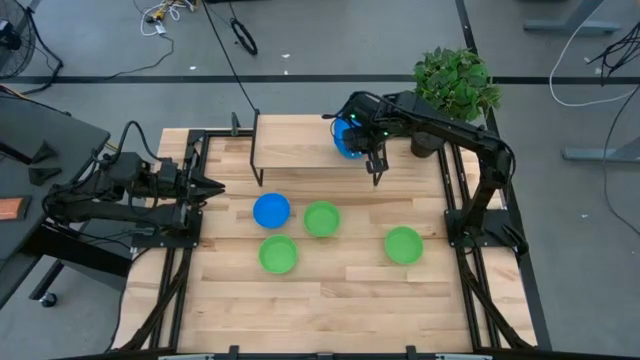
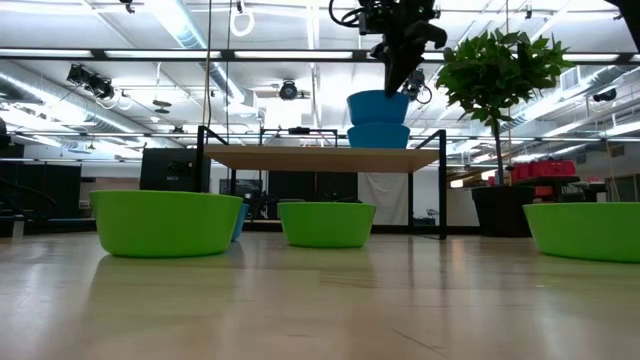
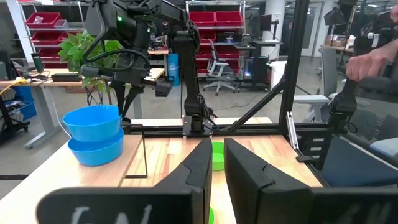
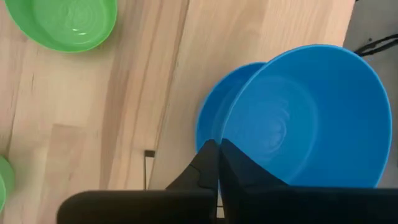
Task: Pick & Place Mini bowls
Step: Stack the bottom blue bowl on the blue bowl on the shelf
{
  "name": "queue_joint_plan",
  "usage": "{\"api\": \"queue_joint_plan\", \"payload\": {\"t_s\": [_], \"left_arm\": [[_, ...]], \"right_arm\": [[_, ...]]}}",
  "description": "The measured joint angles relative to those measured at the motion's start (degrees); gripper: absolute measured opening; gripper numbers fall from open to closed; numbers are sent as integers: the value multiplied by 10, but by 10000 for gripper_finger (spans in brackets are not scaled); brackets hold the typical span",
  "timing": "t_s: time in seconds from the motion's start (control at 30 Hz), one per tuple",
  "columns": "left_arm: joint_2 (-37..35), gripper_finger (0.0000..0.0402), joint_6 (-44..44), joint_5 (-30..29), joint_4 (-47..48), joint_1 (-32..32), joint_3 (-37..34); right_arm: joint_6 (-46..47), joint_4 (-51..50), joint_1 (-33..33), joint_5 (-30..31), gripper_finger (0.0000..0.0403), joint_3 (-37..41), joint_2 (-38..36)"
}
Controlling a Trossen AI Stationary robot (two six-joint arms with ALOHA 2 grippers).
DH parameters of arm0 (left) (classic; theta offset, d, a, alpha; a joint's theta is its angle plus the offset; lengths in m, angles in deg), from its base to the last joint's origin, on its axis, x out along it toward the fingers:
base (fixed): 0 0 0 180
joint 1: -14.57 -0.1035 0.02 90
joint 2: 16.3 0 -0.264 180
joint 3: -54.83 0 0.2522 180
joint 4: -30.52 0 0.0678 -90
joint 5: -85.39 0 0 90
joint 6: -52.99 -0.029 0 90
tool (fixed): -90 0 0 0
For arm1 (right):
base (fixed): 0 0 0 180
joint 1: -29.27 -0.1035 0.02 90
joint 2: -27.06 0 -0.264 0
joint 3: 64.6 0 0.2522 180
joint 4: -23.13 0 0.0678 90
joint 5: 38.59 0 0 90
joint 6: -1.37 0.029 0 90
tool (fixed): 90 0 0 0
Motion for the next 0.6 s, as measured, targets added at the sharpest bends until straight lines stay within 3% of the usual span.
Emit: {"api": "queue_joint_plan", "payload": {"t_s": [0.6], "left_arm": [[0,48,0,0,0,0,0]], "right_arm": [[10,41,-1,7,0,44,-1]]}}
